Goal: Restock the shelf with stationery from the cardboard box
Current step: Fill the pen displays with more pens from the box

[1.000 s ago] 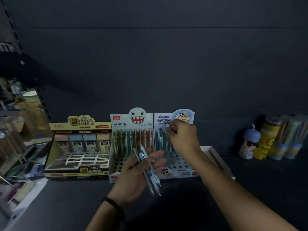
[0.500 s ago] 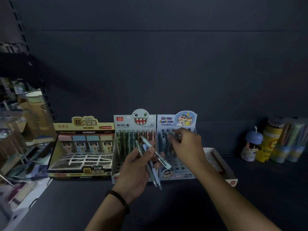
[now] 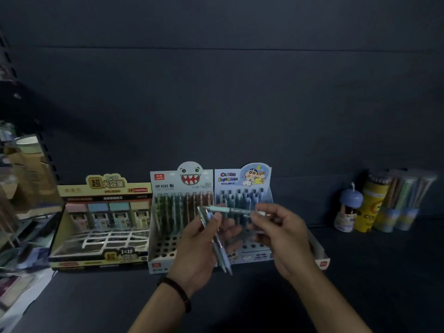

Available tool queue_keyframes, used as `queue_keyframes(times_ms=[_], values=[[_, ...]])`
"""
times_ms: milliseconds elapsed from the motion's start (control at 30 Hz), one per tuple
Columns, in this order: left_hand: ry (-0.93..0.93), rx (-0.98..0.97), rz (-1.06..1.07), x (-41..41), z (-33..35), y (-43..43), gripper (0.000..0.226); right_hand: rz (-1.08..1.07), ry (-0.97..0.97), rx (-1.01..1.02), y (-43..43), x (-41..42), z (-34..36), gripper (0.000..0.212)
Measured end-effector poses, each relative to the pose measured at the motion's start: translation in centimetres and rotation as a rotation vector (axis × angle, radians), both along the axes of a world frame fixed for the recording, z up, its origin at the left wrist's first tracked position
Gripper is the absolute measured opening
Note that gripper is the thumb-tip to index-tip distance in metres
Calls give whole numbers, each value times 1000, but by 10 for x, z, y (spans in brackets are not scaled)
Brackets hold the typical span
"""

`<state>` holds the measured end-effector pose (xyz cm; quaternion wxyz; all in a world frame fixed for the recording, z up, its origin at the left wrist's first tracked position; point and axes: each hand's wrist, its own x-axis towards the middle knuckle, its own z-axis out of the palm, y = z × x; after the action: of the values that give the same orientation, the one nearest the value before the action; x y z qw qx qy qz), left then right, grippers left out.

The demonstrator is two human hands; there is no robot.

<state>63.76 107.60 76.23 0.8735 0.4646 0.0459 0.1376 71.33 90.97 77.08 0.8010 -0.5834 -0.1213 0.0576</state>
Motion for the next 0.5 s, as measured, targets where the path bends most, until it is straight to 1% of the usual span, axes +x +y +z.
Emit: queue_keyframes(times_ms=[67, 133, 200, 233, 267, 300, 333, 400, 500], values=[[43, 68, 7, -1, -4, 3, 24, -92, -6, 65, -6, 6, 8, 15], [88, 102, 16, -1, -9, 7, 28, -187, -82, 40, -11, 12, 20, 16], [134, 88, -2, 0, -14, 8, 28, -291, -198, -80, -13, 20, 30, 21], [144, 73, -10, 1, -16, 8, 22, -328, -251, -151, -13, 25, 34, 22], [135, 51, -23, 1, -18, 8, 9, -356, -302, -229, -11, 30, 35, 21], [121, 44, -20, 1, -19, 6, 7, -376, -356, -311, -8, 36, 35, 20], [103, 50, -16, 1, -21, 5, 15, -388, -413, -389, -4, 42, 34, 18], [53, 64, -9, -2, -25, 3, 22, -392, -517, -529, 5, 53, 33, 14], [11, 51, 26, -6, -30, 4, 25, -386, -637, -701, 17, 58, 34, 13]])
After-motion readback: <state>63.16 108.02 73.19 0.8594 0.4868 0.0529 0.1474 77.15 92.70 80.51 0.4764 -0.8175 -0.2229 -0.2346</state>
